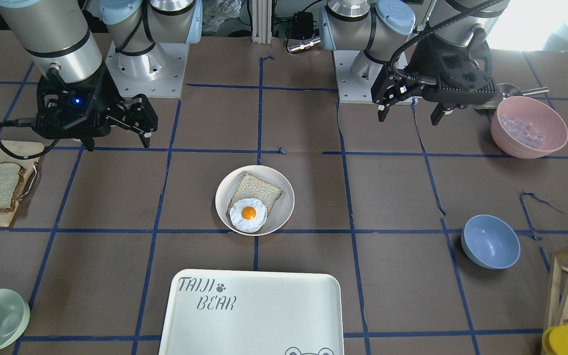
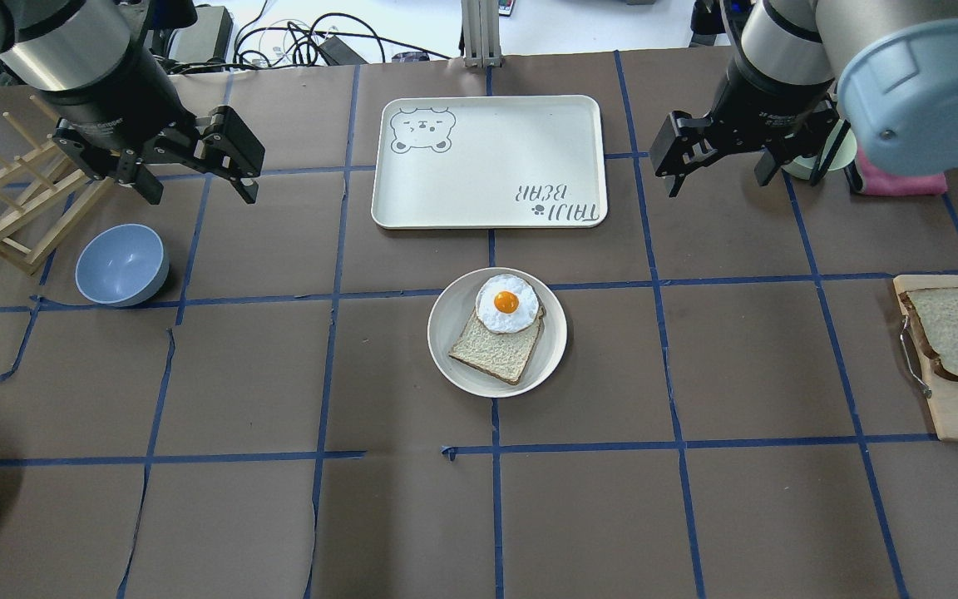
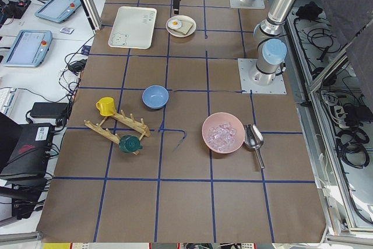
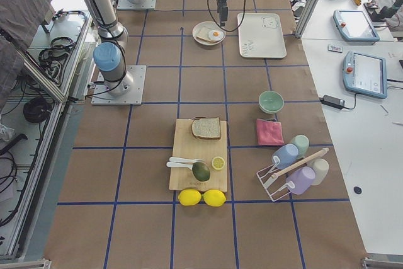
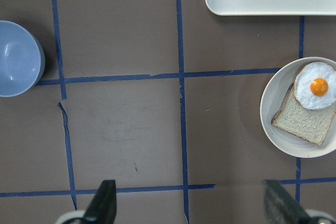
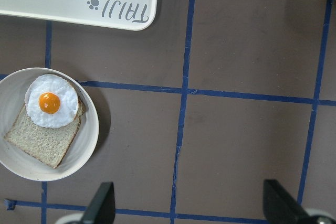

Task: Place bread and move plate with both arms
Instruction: 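Move the right gripper toward the wooden cutting board with bread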

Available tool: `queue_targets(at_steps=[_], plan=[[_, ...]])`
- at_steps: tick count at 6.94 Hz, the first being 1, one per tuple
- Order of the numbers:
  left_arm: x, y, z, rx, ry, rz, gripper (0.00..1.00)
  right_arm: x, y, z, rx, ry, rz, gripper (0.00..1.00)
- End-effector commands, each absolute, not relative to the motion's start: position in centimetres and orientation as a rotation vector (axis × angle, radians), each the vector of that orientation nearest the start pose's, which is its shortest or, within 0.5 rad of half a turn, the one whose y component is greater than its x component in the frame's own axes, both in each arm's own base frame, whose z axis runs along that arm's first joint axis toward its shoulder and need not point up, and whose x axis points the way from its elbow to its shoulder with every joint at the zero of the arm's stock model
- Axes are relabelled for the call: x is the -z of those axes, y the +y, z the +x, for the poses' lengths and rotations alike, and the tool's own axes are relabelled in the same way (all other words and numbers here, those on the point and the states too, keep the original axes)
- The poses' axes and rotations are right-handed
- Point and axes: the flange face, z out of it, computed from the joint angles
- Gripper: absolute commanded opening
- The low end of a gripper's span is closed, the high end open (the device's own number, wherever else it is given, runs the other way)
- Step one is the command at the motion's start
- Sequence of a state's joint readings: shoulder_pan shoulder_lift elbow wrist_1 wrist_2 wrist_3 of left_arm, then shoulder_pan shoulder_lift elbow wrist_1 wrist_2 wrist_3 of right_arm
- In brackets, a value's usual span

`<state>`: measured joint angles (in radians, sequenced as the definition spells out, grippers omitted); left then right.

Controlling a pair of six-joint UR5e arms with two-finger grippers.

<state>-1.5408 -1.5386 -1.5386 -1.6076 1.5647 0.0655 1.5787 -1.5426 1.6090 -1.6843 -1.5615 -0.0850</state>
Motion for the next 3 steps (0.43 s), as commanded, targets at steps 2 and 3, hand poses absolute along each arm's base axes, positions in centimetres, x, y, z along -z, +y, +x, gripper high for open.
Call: queue_targets(at_steps=[2,3], plan=[[-51.59,-48.41,-11.9,0.046,3.144,0.056,1.0,-47.06,-50.4,13.84,0.087,3.127,-0.145,1.0],[-51.57,-48.38,-11.99,0.044,3.146,0.058,1.0,-47.14,-50.35,13.84,0.09,3.127,-0.145,1.0]])
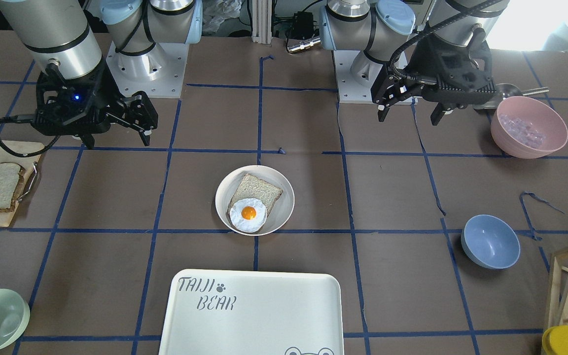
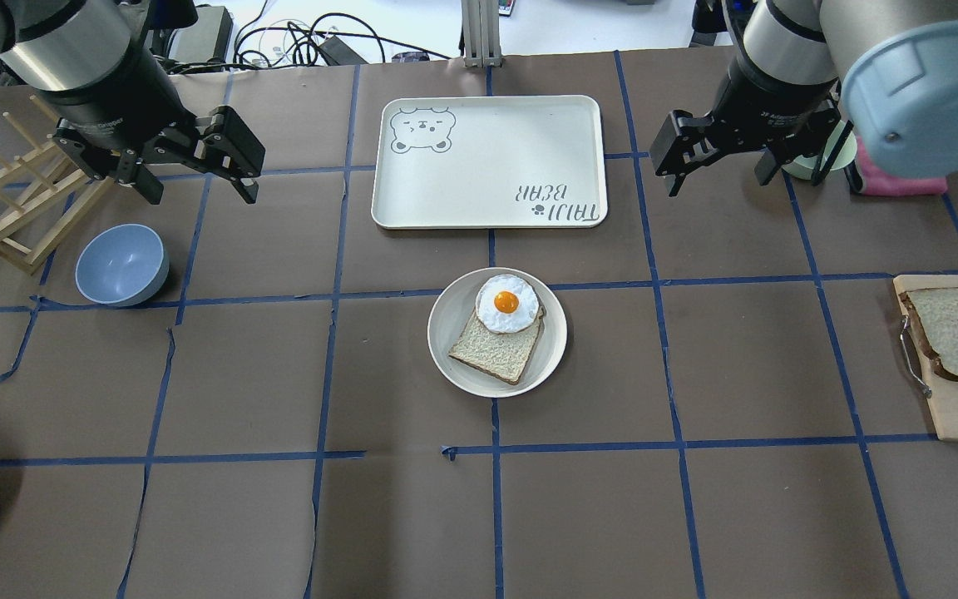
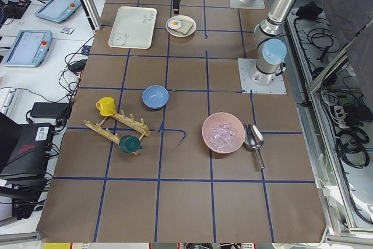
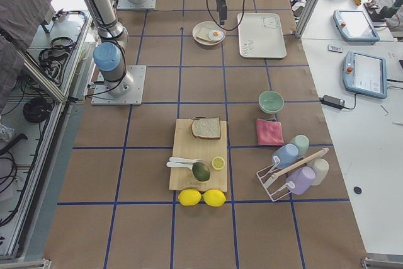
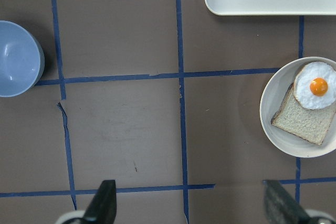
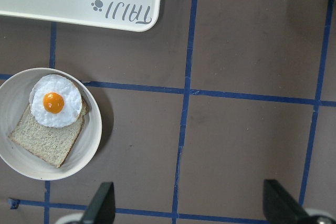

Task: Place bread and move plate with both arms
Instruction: 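Move the right gripper toward the wooden cutting board with bread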

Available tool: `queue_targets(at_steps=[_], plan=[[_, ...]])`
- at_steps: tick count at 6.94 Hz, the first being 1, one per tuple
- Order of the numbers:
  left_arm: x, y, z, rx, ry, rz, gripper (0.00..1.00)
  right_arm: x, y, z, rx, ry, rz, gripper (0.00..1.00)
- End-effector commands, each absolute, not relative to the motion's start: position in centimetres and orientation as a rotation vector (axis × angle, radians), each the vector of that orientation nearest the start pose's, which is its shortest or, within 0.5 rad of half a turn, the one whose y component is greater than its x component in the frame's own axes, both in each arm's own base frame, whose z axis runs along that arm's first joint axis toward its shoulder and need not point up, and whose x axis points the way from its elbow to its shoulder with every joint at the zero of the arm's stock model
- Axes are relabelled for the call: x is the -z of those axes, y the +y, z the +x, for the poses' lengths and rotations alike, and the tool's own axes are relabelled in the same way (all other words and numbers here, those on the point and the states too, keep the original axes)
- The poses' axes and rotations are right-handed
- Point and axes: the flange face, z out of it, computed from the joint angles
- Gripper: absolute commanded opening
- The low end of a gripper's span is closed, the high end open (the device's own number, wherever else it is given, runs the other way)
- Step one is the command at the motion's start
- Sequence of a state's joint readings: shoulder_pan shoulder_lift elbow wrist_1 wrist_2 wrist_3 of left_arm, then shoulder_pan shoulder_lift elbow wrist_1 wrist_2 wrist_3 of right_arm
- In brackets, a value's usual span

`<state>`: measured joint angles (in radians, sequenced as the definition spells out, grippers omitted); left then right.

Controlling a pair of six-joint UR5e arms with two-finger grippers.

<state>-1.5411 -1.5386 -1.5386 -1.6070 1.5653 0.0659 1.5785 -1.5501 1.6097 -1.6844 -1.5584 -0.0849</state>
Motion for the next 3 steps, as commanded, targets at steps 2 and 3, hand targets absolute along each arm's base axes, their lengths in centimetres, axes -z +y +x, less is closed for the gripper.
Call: queue_targets(at_steps=[2,3], plan=[[-51.6,-48.4,-12.0,0.044,3.146,0.058,1.0,-48.5,-50.2,13.9,0.132,3.131,-0.145,1.0],[-51.6,-48.4,-12.0,0.044,3.146,0.058,1.0,-49.6,-50.6,13.7,0.161,3.136,-0.142,1.0]])
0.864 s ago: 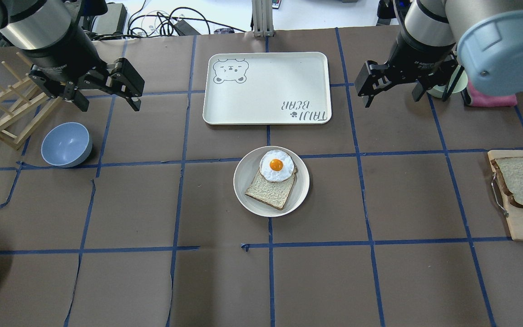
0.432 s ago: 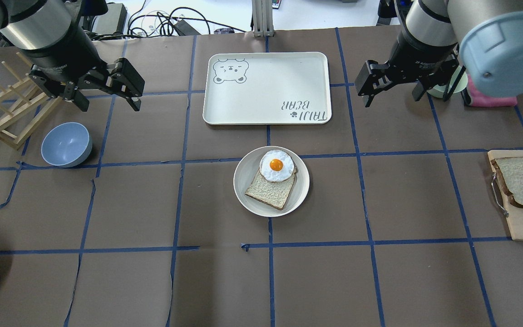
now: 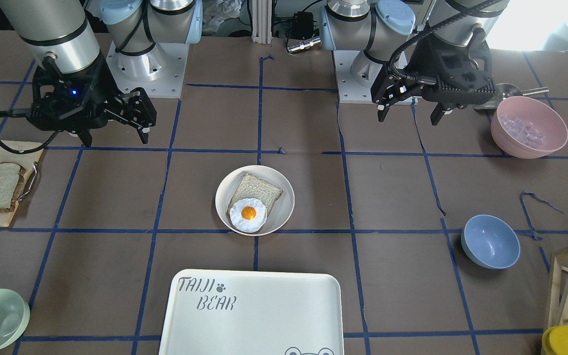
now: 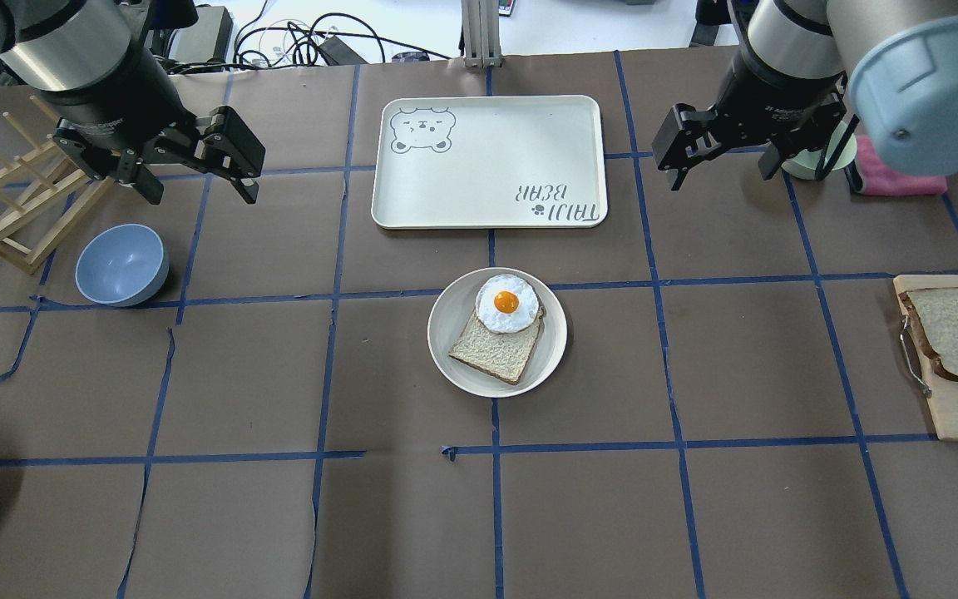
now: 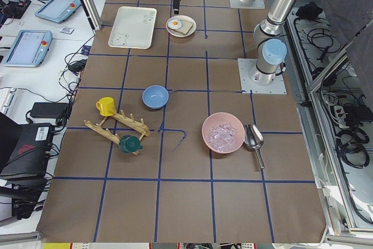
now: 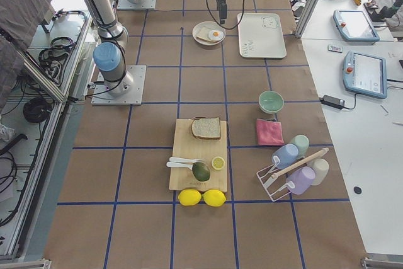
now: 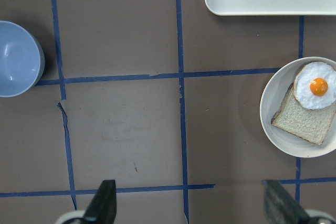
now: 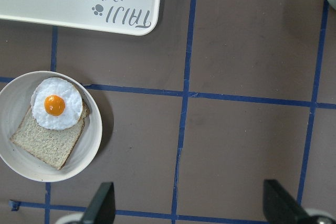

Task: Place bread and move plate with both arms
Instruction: 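Move the right gripper toward the wooden cutting board with bread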

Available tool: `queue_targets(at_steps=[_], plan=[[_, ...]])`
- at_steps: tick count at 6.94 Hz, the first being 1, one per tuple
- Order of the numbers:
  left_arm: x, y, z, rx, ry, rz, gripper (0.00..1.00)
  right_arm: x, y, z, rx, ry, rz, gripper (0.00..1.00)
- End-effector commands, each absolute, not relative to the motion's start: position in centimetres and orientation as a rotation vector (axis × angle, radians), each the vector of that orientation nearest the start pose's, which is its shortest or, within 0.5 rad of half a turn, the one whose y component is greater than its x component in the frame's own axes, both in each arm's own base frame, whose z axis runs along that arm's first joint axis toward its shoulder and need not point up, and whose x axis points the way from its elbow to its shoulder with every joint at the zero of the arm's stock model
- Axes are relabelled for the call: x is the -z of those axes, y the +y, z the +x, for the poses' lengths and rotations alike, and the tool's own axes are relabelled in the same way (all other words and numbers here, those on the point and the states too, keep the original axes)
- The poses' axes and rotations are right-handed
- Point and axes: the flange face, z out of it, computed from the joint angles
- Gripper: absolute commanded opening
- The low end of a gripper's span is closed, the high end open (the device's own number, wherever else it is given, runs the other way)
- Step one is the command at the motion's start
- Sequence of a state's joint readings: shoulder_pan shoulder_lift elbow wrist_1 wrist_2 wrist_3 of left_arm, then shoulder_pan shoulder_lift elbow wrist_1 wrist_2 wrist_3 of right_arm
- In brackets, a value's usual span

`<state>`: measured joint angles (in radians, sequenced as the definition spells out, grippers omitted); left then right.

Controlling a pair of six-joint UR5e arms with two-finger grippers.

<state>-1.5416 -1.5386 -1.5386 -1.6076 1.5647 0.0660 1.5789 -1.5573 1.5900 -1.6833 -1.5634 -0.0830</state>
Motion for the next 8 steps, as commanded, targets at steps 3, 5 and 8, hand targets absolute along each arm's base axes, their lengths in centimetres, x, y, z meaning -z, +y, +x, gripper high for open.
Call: queue_targets(at_steps=[3,5,8], plan=[[-51.57,-48.38,-11.99,0.044,3.146,0.058,1.0,-49.81,-50.1,13.89,0.101,3.145,-0.145,1.0],[-51.51,-48.39,-12.0,0.044,3.147,0.058,1.0,-49.79,-50.15,13.9,0.099,3.143,-0.145,1.0],[-51.35,-48.41,-12.02,0.037,3.149,0.058,1.0,-49.58,-50.33,13.59,0.103,3.144,-0.145,1.0]])
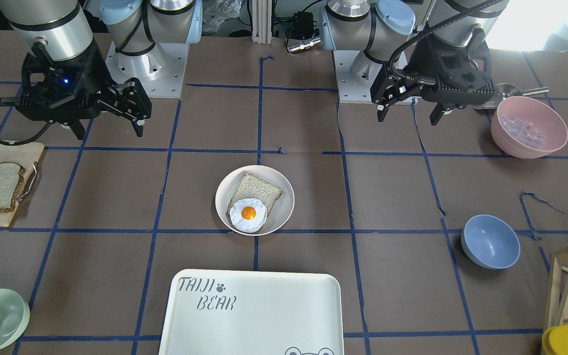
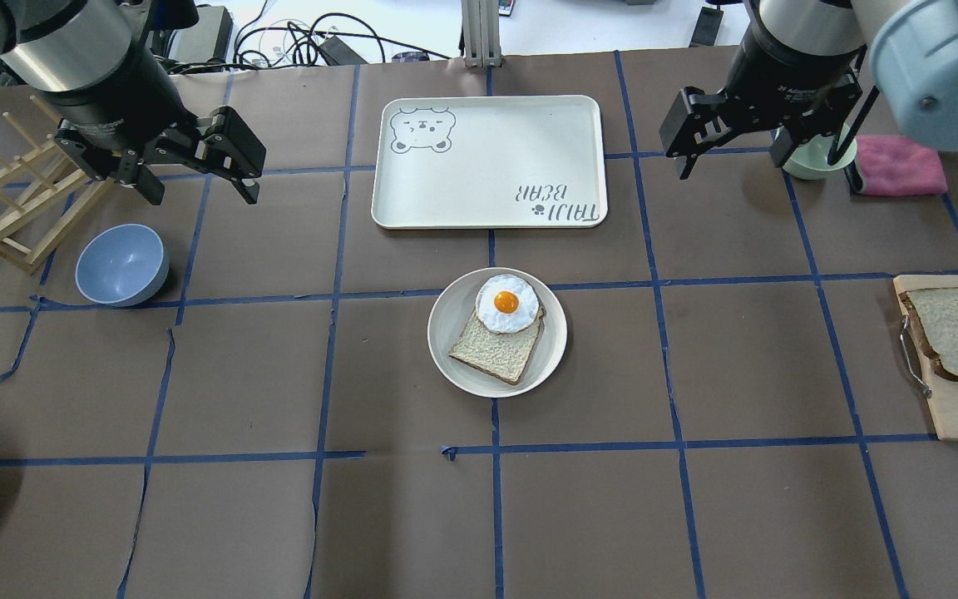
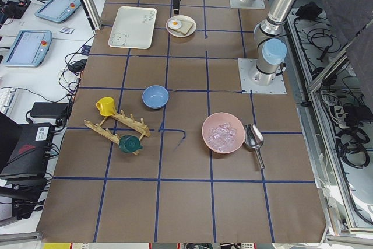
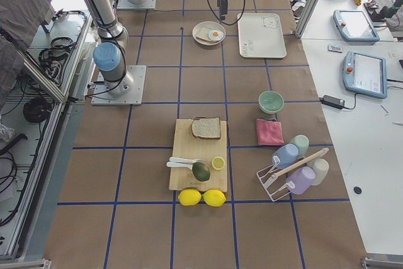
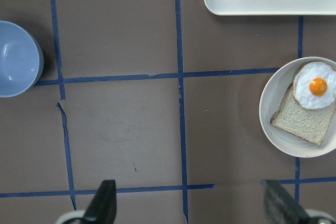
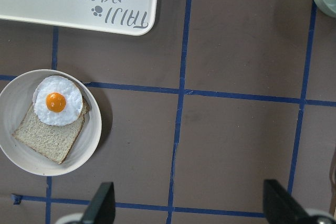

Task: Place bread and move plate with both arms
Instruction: 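Move the right gripper toward the wooden cutting board with bread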

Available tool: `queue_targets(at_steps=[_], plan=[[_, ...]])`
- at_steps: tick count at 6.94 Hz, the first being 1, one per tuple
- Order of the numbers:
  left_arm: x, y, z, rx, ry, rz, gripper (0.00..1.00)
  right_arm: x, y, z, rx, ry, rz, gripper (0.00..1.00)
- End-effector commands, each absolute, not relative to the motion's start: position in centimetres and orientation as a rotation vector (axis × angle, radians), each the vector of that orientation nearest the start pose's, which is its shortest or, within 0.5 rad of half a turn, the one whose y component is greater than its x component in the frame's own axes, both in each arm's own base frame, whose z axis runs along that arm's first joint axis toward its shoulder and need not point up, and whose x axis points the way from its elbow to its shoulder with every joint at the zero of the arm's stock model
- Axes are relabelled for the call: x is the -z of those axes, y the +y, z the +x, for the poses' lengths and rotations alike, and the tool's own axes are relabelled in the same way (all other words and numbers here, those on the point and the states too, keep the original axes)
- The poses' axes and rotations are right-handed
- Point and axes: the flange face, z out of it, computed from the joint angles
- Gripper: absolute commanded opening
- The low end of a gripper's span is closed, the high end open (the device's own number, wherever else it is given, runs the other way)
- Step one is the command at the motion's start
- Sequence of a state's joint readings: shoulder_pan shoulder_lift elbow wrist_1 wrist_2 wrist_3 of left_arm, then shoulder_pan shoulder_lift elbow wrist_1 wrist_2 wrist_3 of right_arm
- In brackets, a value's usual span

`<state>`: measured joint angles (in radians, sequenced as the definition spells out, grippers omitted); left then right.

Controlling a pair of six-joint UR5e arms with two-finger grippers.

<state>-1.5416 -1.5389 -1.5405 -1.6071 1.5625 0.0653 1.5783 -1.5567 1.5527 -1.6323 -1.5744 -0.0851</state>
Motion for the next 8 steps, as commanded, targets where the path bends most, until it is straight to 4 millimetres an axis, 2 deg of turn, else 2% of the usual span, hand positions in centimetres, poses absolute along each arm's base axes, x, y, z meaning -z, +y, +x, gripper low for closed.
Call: queue_targets(at_steps=[1,4,5,7,8], plan=[[-51.4,-48.4,-12.0,0.039,3.144,0.058,1.0,-49.6,-50.3,13.5,0.103,3.144,-0.142,1.0],[-51.4,-48.4,-12.0,0.039,3.146,0.058,1.0,-49.5,-50.7,13.0,0.106,3.134,-0.126,1.0],[-51.4,-48.4,-12.0,0.042,3.147,0.058,1.0,-48.9,-51.3,10.9,0.081,3.132,-0.106,1.0],[-51.4,-48.4,-12.0,0.039,3.144,0.058,1.0,-47.8,-52.6,3.0,0.048,3.09,-0.067,1.0],[-51.4,-48.5,-12.0,0.041,3.144,0.058,1.0,-47.7,-52.8,-2.5,0.079,3.044,-0.041,1.0]])
